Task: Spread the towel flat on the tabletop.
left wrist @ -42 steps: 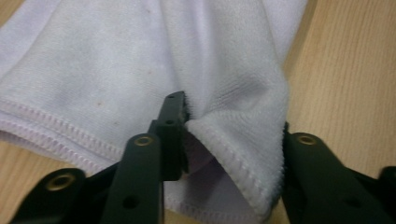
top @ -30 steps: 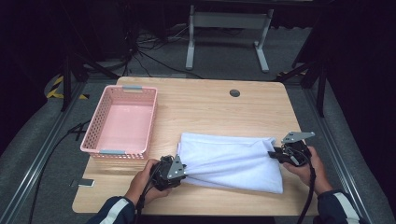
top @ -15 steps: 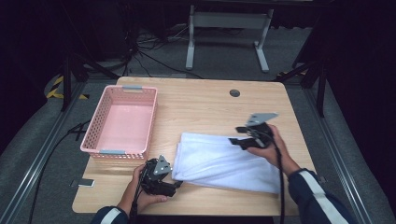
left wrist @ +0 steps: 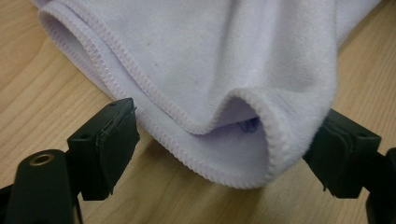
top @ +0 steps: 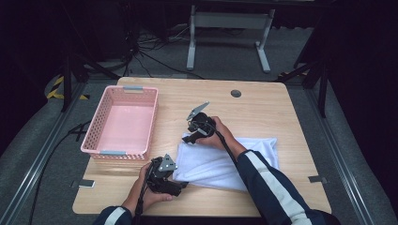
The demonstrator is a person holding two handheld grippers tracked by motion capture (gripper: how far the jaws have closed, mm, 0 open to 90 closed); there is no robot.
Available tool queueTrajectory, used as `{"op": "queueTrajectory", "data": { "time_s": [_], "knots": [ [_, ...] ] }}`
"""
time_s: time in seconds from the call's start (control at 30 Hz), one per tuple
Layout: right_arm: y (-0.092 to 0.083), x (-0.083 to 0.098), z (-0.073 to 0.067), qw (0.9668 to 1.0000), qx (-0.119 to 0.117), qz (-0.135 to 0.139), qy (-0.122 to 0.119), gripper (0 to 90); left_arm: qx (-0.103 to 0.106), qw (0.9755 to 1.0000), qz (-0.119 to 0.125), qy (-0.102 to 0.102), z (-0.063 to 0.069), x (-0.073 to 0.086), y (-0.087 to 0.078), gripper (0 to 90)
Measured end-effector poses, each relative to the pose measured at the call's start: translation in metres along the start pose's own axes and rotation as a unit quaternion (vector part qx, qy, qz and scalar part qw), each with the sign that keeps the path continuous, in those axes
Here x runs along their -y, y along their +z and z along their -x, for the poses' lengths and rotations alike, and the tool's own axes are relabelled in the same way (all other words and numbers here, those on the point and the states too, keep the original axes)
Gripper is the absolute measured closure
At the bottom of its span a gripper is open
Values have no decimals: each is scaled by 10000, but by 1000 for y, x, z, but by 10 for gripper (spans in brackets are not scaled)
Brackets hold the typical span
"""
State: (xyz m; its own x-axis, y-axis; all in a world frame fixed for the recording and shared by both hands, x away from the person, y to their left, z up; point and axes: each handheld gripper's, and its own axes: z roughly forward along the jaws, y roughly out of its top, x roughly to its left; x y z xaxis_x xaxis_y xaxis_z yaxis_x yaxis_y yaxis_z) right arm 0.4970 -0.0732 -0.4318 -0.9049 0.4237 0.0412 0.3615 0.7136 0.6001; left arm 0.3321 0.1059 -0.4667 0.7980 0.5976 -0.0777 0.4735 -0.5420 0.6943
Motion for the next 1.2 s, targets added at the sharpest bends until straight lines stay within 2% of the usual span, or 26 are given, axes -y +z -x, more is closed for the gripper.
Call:
{"op": "queueTrajectory", "data": {
  "time_s": [0.03, 0.07, 0.13, 0.23, 0.27, 0.3, 0.33, 0.4, 0.47, 0.5, 0.57, 0.63, 0.77, 0.8, 0.83, 0.87, 0.97, 1.0, 1.07, 1.13, 1.2],
  "knots": [
    [4, 0, 0, 9999, -44, -141, -18, 401, 36, 10000, -23, 2, -1, 1, 1, 181],
    [4, 0, 0, 9999, -44, -141, -18, 401, 36, 10000, -23, 2, -1, 1, 1, 182],
    [11, 1, -1, 9994, -107, -335, -67, 387, -18, 9999, -116, -42, -1, 2, 4, 191],
    [13, 4, 0, 9992, -231, -333, -34, 373, -55, 9999, -105, -10, -2, 2, 4, 195],
    [12, 4, 0, 9990, -209, -362, -138, 376, -58, 9999, -105, 12, -2, 1, 5, 197],
    [10, 3, -1, 9995, -74, -268, -172, 399, -58, 9999, -105, 12, -2, 1, 5, 211],
    [6, 3, 0, 9998, -167, -78, -117, 415, -38, 9999, -138, 58, -1, 2, 4, 226],
    [-5, 3, 1, 9990, -397, 173, -92, 374, -44, 9999, -120, 47, 0, 2, 4, 222],
    [-9, 3, 1, 9986, -492, 95, -136, 336, -13, 10000, -89, 27, -1, 2, 4, 204],
    [-7, 4, 0, 9990, -422, 12, -169, 323, -8, 9999, -117, -34, -2, 2, 4, 193],
    [0, 6, -2, 9986, -461, -113, -230, 305, 10, 9999, -110, -64, -2, 2, 3, 183],
    [9, 6, -5, 9989, -300, -269, -251, 291, 103, 9999, -13, -52, -2, 2, 1, 182],
    [17, 7, -4, 9993, -296, -198, -141, 288, 102, 9999, -74, -46, -2, 0, 2, 169],
    [17, 7, -3, 9993, -284, -169, -166, 316, 116, 9999, -104, -6, -2, 0, 6, 167],
    [17, 6, -4, 9995, -219, -203, -129, 358, 60, 9999, -129, 39, -2, 0, 6, 159],
    [17, 5, -5, 9994, -165, -227, -195, 413, 9, 9999, -140, 72, -1, 0, 7, 154],
    [19, 1, -10, 9990, -151, -236, -337, 581, -247, 9994, -183, 168, 1, -1, 10, 154],
    [19, 0, -12, 9987, -253, -201, -398, 664, -234, 9994, -198, 143, 0, -1, 9, 149],
    [22, -3, -14, 9987, -242, -142, -428, 749, -285, 9992, -226, 147, 0, -2, 9, 147],
    [22, -4, -14, 9986, -209, -131, -470, 780, -285, 9993, -210, 129, 0, -2, 10, 146],
    [22, -10, -15, 9985, 60, -61, -538, 817, -333, 9992, -228, 48, -1, -4, 11, 152]
  ]
}}
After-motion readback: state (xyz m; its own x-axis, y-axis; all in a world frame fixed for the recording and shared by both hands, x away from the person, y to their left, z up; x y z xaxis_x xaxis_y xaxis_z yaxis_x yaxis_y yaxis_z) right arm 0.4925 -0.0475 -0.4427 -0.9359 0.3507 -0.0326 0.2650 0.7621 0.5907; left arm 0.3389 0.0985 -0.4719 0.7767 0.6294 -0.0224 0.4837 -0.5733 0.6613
